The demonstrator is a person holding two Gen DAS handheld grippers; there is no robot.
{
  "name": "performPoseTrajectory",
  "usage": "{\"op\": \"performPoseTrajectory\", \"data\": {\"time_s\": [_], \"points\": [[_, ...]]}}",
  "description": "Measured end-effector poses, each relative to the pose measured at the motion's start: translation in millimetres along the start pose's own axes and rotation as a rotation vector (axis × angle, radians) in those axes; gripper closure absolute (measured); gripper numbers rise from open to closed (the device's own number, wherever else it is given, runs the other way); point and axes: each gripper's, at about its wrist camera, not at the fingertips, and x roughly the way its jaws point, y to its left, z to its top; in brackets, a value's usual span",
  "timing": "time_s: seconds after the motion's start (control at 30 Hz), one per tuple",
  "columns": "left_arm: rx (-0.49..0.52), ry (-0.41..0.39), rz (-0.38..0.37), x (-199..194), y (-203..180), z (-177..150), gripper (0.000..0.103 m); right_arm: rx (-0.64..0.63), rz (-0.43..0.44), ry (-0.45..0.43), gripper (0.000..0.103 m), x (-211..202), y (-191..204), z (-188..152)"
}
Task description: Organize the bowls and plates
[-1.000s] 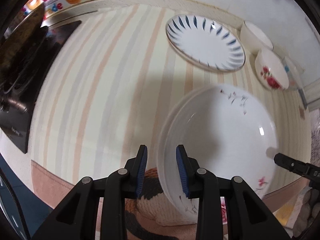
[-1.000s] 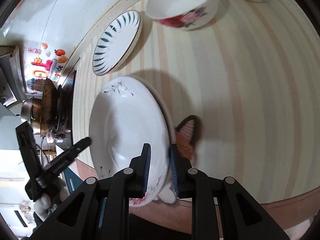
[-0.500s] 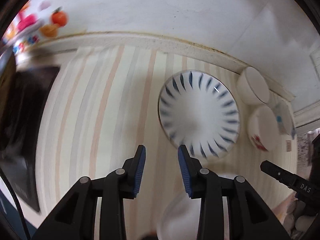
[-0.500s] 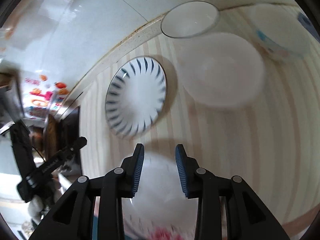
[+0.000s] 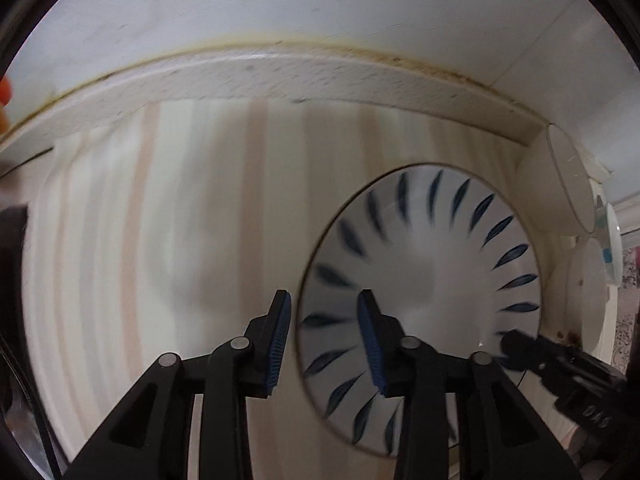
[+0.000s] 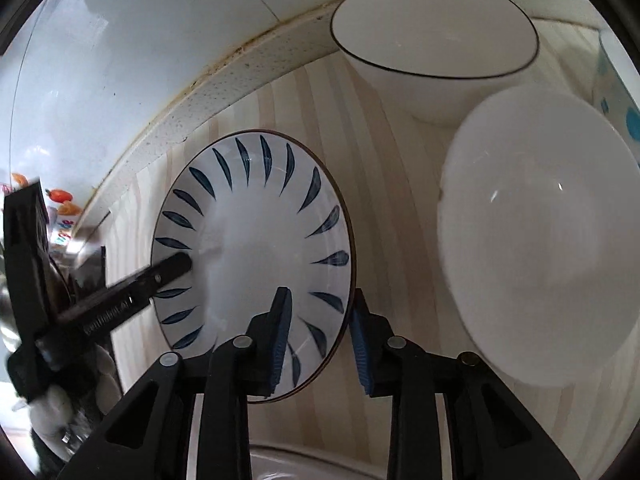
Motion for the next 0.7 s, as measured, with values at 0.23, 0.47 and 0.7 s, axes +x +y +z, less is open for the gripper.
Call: {"op": "performPoseTrajectory", "data": {"time_s": [0.23,0.47,0.7], "points": [[0.038,-0.061,0.029,-12,-9,-1,0.076,-0.019,-0.044,-0.014,0.089,1,-3,-2],[0.034,-0.106,0.027,-46,-15,-21,0.076,-0.042,-0.029,-0.032,0.089,-20,1,-10],[0.007,-0.145,-0.005,-93,-19,-57,0.076,-0.107,-0.016,-0.057,0.089,-63,4,-33]]}}
